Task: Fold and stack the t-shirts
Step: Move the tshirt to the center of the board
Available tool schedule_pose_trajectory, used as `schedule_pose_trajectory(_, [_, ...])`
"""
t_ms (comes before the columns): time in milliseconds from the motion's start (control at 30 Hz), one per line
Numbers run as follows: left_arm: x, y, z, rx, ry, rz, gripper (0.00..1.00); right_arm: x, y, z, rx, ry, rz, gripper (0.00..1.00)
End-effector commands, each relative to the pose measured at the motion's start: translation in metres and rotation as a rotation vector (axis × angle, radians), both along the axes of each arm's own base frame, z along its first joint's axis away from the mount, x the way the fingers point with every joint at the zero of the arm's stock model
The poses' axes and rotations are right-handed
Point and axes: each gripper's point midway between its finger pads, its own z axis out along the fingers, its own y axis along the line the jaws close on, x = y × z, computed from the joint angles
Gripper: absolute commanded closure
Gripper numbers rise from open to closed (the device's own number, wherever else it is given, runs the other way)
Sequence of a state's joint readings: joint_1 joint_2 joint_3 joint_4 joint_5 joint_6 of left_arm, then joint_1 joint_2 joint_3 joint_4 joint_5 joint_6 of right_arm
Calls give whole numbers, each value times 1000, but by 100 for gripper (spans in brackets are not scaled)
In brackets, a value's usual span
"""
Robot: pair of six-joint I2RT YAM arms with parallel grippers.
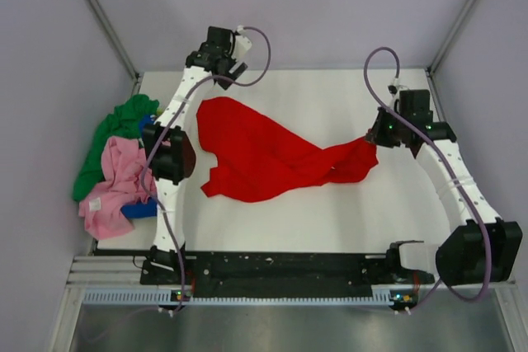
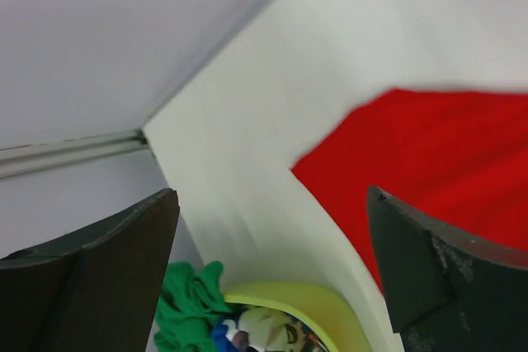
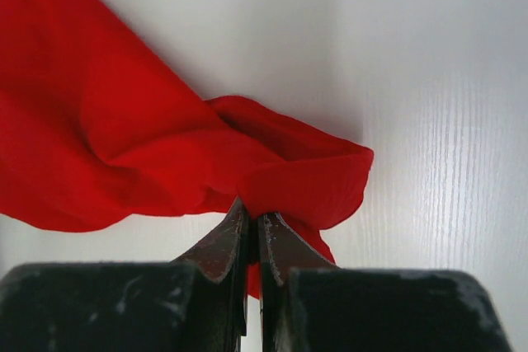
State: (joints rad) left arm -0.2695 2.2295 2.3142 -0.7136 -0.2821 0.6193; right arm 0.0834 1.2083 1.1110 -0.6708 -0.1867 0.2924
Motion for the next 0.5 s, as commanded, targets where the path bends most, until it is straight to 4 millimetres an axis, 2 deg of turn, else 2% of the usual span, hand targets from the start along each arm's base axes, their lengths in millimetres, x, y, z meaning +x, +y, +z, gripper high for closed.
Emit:
schedule_pose_trajectory(0, [-34,-21,53,-98,-39,-85,1,26,5,5,16,-20,-3,100])
schedule_pose_trajectory(33, [-57,-36,49,-137,3,-171,1,28,6,1,20,-5,-4,100])
schedule_pose_trajectory(67, [-82,-53,36,-158,62,-259,1,30,7,-1,26,1,-2,100])
schedule_pose_trajectory(100, [-113,-69,34,-175,99,-369,3,31,9,-4,32,7,1,100])
schedule_pose_trajectory(167, [-182,-98,8,-158,212,-568,5,34,10,-7,39,10,0,100])
schedule_pose_trajectory(233, [-254,-115,-31,-99,327,-721,5,35,10,-10,39,10,-1,100])
schedule_pose_trajectory(300, [-312,-128,-66,-53,433,-845,6,34,12,-13,40,16,8,100])
schedule_pose_trajectory(333, [-342,-134,-91,-31,520,-903,8,34,12,-14,42,19,11,100])
schedule_pose_trajectory(367, [-361,-136,-106,-17,586,-937,10,33,12,-15,44,20,15,100])
schedule_pose_trajectory(400, [-371,-136,-120,1,634,-943,13,32,13,-17,45,23,20,100])
schedule_pose_trajectory(467, [-374,-131,-141,47,695,-886,16,31,14,-19,50,28,26,100])
